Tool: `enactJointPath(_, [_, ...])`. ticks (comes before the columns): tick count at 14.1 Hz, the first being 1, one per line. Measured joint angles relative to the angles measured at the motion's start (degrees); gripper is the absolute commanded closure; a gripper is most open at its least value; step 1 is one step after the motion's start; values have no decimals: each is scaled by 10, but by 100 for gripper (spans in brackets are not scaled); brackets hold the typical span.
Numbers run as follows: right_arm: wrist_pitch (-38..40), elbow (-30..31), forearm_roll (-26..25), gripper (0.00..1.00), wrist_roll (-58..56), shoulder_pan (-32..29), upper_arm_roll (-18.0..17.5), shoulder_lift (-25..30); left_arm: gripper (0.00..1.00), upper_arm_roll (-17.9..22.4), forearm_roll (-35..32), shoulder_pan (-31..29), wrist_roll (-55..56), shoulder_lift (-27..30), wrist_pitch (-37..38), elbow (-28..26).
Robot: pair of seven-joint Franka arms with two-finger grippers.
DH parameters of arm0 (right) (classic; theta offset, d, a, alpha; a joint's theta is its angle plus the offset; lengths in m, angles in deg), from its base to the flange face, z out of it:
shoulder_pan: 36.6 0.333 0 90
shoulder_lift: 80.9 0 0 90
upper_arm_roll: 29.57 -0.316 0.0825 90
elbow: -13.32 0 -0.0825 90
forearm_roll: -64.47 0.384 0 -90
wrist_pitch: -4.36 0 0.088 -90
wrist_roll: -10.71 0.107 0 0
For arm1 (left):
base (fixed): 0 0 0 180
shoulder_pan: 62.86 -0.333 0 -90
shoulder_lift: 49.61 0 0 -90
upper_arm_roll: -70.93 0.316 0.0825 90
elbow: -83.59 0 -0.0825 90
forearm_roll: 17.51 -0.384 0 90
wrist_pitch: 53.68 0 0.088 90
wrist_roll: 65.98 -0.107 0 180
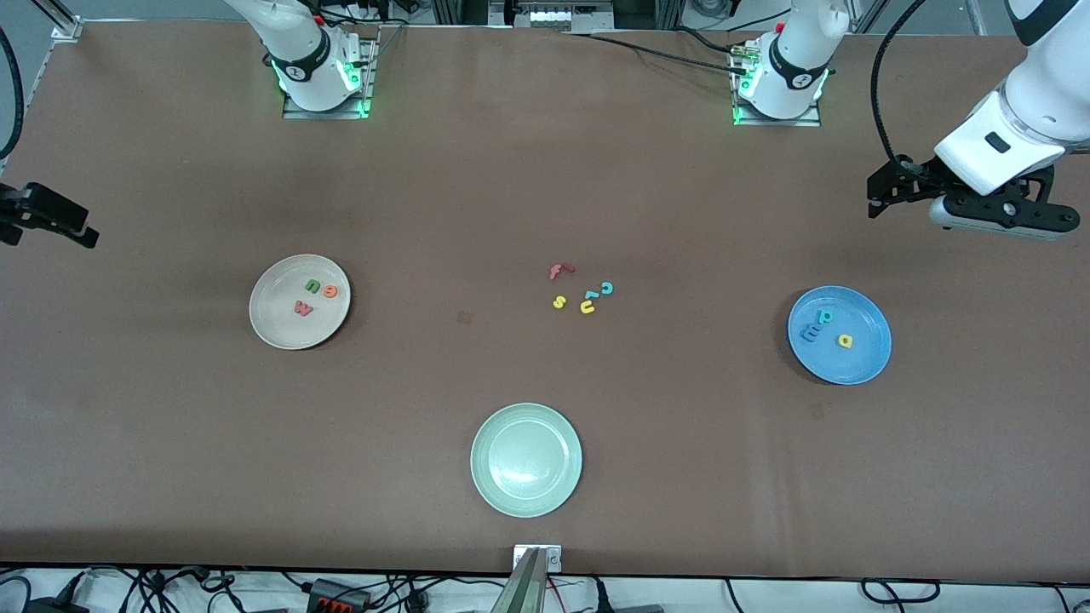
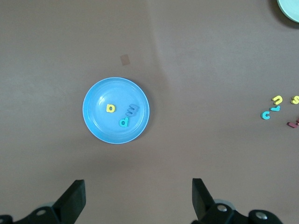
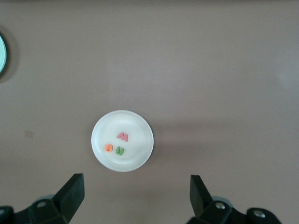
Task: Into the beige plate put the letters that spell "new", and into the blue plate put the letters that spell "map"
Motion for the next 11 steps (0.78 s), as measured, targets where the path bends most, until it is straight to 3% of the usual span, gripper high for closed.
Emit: enactJointPath(11, [-6,136,-19,0,-3,-7,0,100,0,0,0,0,15,0,0,2])
